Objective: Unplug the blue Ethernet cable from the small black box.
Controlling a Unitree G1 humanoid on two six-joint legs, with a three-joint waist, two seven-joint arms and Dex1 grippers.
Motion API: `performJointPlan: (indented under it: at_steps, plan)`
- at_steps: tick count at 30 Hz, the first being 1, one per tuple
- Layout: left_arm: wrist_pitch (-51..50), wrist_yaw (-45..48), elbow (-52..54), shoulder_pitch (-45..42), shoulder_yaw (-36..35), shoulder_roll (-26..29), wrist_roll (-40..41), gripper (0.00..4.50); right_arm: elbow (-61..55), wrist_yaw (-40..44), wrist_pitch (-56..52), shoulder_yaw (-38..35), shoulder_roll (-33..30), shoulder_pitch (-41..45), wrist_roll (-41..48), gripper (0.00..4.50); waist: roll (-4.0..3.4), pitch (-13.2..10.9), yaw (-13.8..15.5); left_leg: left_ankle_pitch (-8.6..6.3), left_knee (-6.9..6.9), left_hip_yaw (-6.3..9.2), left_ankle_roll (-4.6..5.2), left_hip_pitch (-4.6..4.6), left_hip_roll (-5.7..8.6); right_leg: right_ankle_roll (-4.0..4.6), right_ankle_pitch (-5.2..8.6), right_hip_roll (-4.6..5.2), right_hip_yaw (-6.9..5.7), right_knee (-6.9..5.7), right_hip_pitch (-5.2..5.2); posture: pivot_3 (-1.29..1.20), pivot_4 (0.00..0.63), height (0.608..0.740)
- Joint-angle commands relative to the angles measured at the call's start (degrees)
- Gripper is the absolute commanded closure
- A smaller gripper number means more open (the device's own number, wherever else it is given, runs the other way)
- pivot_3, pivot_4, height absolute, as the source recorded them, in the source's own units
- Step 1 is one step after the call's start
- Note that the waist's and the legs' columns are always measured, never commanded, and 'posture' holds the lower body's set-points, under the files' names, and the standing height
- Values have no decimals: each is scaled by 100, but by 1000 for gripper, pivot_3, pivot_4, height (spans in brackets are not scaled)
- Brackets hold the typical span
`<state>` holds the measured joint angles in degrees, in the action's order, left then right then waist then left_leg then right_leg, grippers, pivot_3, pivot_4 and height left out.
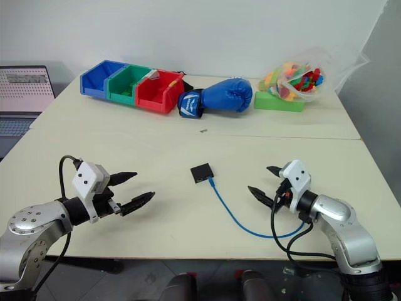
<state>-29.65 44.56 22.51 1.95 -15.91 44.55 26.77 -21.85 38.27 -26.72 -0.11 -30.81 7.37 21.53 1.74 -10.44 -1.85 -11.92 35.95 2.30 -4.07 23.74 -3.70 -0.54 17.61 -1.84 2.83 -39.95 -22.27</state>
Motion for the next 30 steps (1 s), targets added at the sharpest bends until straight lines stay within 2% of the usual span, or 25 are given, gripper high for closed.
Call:
performJointPlan:
  at_steps: [1, 6, 11, 16, 21, 25, 30]
  plan:
    - [138, 141, 251, 14, -44, 95, 28, 0, -251, -209, -17, 298, 297, 226, -48, 13, 0, 0, -11, 0, 0, 0, 0, -1, -1, 0, 0, -1, 0, 0, 0, 0, 150, 740]
    - [393, 904, 199, 82, 91, 303, 170, 0, 182, -759, 55, 1156, 939, 614, -794, 13, -4, -2, -9, 0, -1, 0, 0, -1, -3, 2, 1, -2, 0, -1, -3, 0, 150, 740]
    - [432, 1345, 139, 31, 159, 509, 201, 0, 805, -1399, -140, 1613, 1667, 1017, -1313, 13, -9, -6, -1, 0, -1, -1, 0, 2, -1, 3, 2, -1, 0, 0, -6, 0, 150, 740]
    - [503, 1471, 27, -79, 216, 556, 132, 0, 1316, -1966, -479, 1919, 2189, 1171, -1796, 13, -11, -7, 2, 0, -2, -1, 0, 4, -2, 5, 3, -1, -3, -1, -7, 0, 150, 740]
    - [479, 1463, -79, -146, 243, 472, 128, 0, 1398, -2082, -793, 2160, 2446, 1034, -1938, 13, -12, -8, 2, 0, -3, -1, 0, 5, -2, 6, 3, 0, -1, -1, -8, 0, 150, 740]
    - [564, 1463, -198, -143, 270, 440, 75, 0, 1520, -2263, -855, 2171, 2634, 1088, -2054, 818, -12, -7, -6, 0, -4, 1, 0, 2, -5, 7, 4, -1, -4, -2, -8, 0, 150, 740]
    - [606, 1396, -298, -131, 319, 415, -9, 0, 1740, -2443, -854, 2107, 2833, 1225, -2173, 2205, -12, -7, -12, 0, -5, 1, 0, 1, -8, 8, 4, -2, -4, -2, -9, 0, 150, 740]
